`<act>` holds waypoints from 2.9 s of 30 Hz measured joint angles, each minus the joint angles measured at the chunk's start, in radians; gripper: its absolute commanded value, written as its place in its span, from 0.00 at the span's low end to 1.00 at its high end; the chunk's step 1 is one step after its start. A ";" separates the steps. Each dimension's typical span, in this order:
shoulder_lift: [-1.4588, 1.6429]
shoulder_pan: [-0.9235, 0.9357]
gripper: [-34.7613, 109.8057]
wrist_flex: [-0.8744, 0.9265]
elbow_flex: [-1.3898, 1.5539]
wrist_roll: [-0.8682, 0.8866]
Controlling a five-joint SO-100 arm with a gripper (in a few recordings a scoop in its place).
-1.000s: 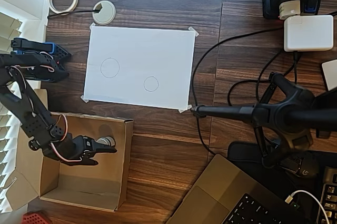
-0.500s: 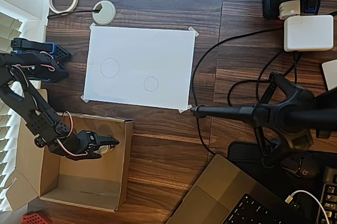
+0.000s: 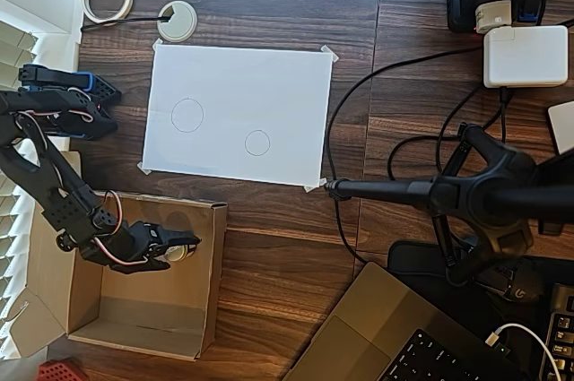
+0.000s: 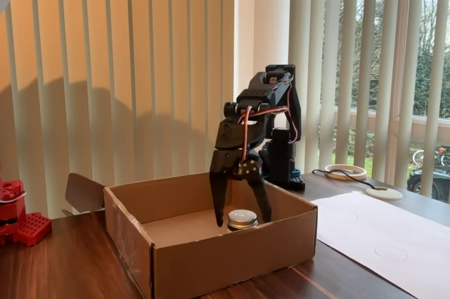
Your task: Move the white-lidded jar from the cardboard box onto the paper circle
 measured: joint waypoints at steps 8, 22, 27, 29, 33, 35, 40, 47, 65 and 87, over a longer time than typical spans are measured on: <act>0.000 0.012 0.52 0.000 0.006 -0.006; 0.000 0.011 0.51 0.002 0.017 -0.006; 0.000 0.002 0.51 0.002 0.017 -0.006; 0.000 0.000 0.51 0.002 0.023 -0.002; 0.000 -0.014 0.50 0.002 0.035 0.006; 0.000 -0.018 0.50 0.002 0.035 0.006; 0.000 -0.018 0.46 0.002 0.035 0.006; 0.000 -0.020 0.36 0.000 0.035 0.006; 0.034 -0.029 0.31 -0.014 0.058 0.066; 0.532 -0.261 0.29 0.003 0.077 0.224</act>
